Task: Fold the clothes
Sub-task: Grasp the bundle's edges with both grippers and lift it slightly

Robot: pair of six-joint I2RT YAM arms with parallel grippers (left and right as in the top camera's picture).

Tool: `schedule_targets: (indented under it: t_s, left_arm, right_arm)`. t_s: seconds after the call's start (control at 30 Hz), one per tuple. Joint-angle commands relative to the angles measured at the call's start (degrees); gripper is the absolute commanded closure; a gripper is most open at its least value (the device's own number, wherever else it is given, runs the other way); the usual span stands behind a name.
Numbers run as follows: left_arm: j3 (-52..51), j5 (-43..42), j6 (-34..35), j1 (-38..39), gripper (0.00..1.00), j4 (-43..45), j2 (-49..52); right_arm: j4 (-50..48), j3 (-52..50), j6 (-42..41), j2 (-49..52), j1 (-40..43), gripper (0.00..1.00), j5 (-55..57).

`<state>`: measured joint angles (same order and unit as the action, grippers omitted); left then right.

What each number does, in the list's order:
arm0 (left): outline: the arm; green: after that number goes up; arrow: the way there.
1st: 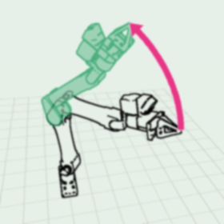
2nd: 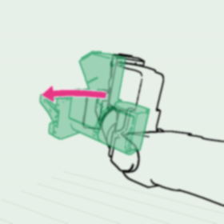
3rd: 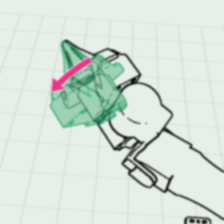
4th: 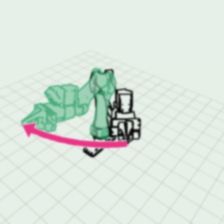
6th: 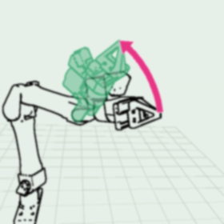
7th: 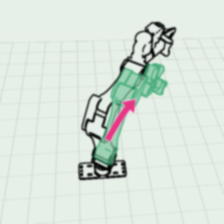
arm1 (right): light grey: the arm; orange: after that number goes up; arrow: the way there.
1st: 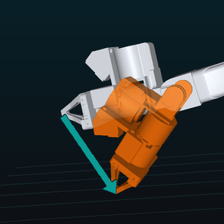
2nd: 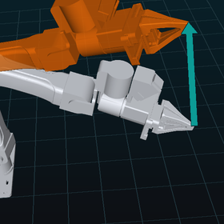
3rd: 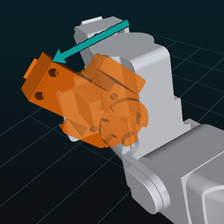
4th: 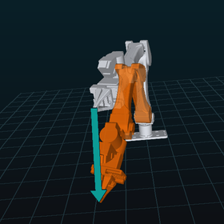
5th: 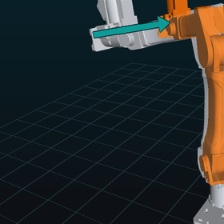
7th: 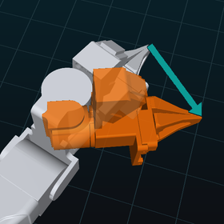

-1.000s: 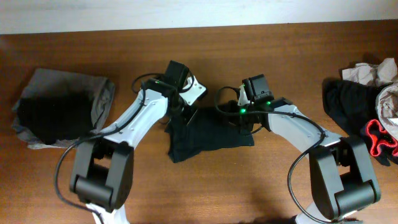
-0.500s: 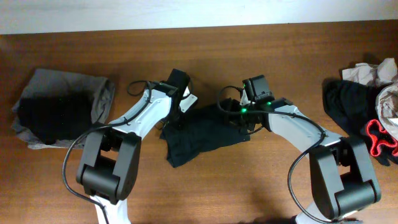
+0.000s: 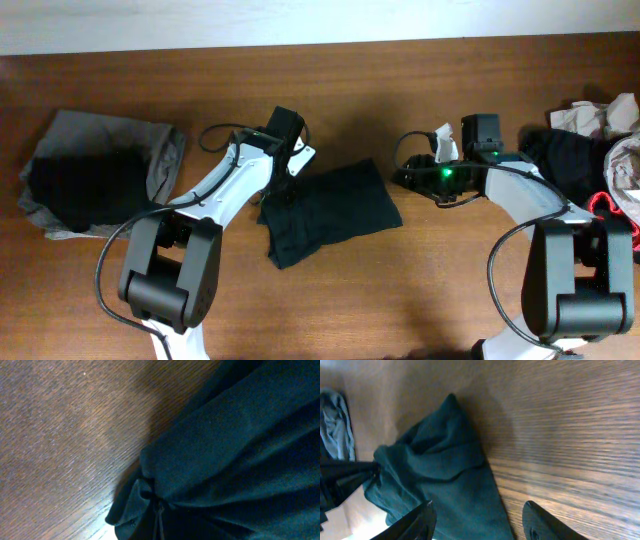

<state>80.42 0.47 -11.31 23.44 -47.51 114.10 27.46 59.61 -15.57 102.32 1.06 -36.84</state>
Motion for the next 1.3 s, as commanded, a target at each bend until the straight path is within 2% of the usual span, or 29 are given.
schedule_targets:
  t_s: [0.0, 0.13, 0.23, 0.33, 0.4, 0.5, 0.6, 0.63, 0.73, 0.9, 1.07, 1.27]
  left_arm:
    - [0.2, 0.2, 0.6, -0.3, 0.98, -0.2, -1.8]
    - [2.1, -2.4, 0.6, -0.3, 0.98, -1.4, -3.2]
    - [2.7, -2.4, 0.6, -0.3, 0.94, -1.4, -4.4]
    - [2.7, -2.4, 0.6, -0.3, 0.93, -1.6, -5.6]
    - [2.7, -2.4, 0.6, -0.3, 0.93, -1.7, -6.0]
    - [2.7, -2.4, 0.5, -0.3, 0.93, -1.9, -6.1]
    - [2.7, -2.2, 0.5, -0.3, 0.93, -2.3, -6.1]
    - [2.7, -2.1, 0.5, -0.3, 0.93, -2.4, -6.1]
    - [2.7, -2.1, 0.5, -0.3, 0.93, -2.5, -6.1]
    - [2.7, -2.1, 0.5, -0.3, 0.93, -2.5, -6.1]
    - [2.8, -2.2, 0.5, -0.3, 0.93, -2.5, -6.1]
    - [3.0, -2.1, 0.5, -0.3, 0.93, -3.1, -6.2]
  right_arm:
    - [0.1, 0.3, 3.4, 2.5, -2.0, 0.40, -1.6]
    - [-2.4, 0.3, 3.4, 7.0, -4.7, 0.40, -1.8]
    - [-3.8, 0.3, 3.5, 9.2, -6.1, 0.40, -3.4]
    - [-5.7, 0.3, 6.2, 10.4, -7.6, 0.41, -8.5]
    - [-6.8, 0.3, 8.0, 10.5, -8.9, 0.45, -11.7]
    - [-7.0, 0.3, 8.3, 10.5, -10.1, 0.60, -12.1]
    - [-6.9, 0.3, 7.8, 10.4, -9.6, 0.92, -12.0]
    - [-6.5, 0.3, 7.1, 10.1, -9.0, 0.96, -12.0]
    - [-3.7, 0.6, 5.7, 8.0, -6.7, 0.96, -8.9]
    - [7.4, 3.1, 7.0, 1.0, -2.8, 0.96, 3.1]
    - [19.4, 8.4, 8.1, -6.5, -2.4, 0.96, 16.0]
    - [24.2, 11.9, 7.4, -8.5, -6.0, 0.96, 17.1]
